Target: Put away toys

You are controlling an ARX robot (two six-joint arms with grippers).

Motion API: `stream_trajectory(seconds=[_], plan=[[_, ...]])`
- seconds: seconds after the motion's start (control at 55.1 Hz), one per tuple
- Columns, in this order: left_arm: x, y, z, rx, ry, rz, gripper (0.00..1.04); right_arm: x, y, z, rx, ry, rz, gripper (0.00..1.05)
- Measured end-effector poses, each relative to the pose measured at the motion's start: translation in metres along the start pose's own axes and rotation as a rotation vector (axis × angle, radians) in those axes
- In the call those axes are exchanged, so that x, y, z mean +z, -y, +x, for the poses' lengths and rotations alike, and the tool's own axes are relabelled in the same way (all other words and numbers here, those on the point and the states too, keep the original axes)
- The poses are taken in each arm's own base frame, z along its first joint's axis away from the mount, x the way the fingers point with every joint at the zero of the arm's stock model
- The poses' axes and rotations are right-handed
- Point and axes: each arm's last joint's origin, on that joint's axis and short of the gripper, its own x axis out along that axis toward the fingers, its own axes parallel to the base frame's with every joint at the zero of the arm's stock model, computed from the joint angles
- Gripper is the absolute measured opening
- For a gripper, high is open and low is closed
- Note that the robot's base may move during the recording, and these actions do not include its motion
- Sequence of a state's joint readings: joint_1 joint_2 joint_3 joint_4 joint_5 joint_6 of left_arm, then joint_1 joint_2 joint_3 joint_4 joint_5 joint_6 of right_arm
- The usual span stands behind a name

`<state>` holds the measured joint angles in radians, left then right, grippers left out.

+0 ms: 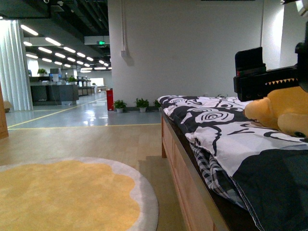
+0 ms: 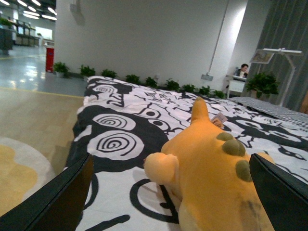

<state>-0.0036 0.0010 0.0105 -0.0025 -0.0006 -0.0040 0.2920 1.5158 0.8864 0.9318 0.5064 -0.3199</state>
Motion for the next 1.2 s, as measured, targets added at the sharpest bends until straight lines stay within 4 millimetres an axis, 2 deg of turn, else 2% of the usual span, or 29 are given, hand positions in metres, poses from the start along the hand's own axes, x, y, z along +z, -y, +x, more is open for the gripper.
stream_trajectory(seconds=[0.2,0.435,0.762,1.034,1.197], plan=[[0.0,0.0,0.0,0.0,0.0,0.0,0.98,0.005,0.0,0.031,-0.076,-0.071,-0.088,0.98],[0.0,0.0,0.0,0.0,0.0,0.0,0.98,0.002,0.009,0.061,-0.149,-0.231,-0.184,0.98],[0.0,0.0,0.0,0.0,0.0,0.0,0.98,-0.001,0.02,0.096,-0.127,-0.512,-0.278,0.98],[0.0,0.0,0.0,0.0,0.0,0.0,0.98,-0.003,0.046,0.114,-0.201,-0.6,-0.317,0.98],[0.0,0.0,0.0,0.0,0.0,0.0,0.98,-0.008,0.049,0.114,-0.158,-0.638,-0.325,0.98]])
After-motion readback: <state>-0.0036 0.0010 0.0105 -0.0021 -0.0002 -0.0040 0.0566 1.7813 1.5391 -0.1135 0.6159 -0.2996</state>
